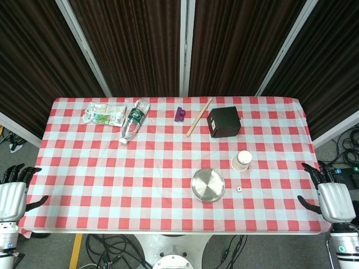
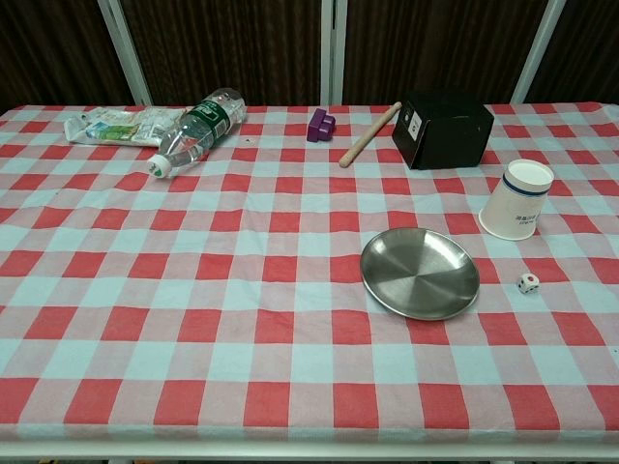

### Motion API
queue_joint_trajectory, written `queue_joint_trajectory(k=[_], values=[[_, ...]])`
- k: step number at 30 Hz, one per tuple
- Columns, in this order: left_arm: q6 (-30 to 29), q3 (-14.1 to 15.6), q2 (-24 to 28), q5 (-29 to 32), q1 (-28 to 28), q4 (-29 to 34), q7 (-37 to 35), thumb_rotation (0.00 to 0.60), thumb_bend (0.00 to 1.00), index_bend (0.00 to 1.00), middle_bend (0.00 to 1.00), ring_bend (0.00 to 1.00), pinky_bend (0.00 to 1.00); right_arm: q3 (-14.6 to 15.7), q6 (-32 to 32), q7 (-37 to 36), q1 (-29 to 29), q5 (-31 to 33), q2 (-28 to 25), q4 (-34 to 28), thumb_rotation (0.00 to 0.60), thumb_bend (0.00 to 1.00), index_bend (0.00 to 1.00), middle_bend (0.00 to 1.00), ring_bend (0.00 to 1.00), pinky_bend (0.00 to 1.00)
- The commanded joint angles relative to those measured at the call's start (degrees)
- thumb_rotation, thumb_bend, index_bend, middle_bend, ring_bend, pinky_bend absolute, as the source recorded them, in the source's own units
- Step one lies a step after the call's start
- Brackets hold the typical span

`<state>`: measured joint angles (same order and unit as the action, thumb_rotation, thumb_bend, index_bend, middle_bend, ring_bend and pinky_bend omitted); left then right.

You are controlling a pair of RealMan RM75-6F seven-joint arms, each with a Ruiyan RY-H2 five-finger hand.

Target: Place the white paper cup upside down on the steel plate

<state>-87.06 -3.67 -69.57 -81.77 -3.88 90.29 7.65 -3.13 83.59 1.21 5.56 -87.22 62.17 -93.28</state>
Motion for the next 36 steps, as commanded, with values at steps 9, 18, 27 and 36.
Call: queue_joint_trajectory(k=[9,18,27,36], values=[[1.2,0.3,0.2,0.0,-0.3,0.2,0.1,0.6,0.06,0.28,0.26,0.13,0.14,0.9,-2.1,-0.9,1.4,-2.0,0.5,-0.2,0.6,0.11,0.17,0.29,0.09,0.23],[1.2,0.2,0.6,-0.6,-0.5,0.3,-0.4,0.6,0.06,0.28,0.26,0.13,0.14,0.4,-10.5,2.6,8.0,-4.1,3.1,-0.4,0.6,0.12,0.28,0.37,0.24,0.38],[0.8,0.4,0.5,-1.2,-0.3,-0.3,-1.2,0.6,0.06,0.28,0.26,0.13,0.14,-1.2,-22.9,12.2,16.0,0.9,9.2,1.7,0.6,0.14,0.37,0.65,0.59,0.68],[1.4,1.0,-0.4,-1.1,0.1,-2.1,-3.2,0.6,0.06,0.28,0.26,0.13,0.14,-0.9,-29.8,17.6,20.0,6.6,15.4,5.6,0.6,0.2,0.43,0.81,0.75,0.83]])
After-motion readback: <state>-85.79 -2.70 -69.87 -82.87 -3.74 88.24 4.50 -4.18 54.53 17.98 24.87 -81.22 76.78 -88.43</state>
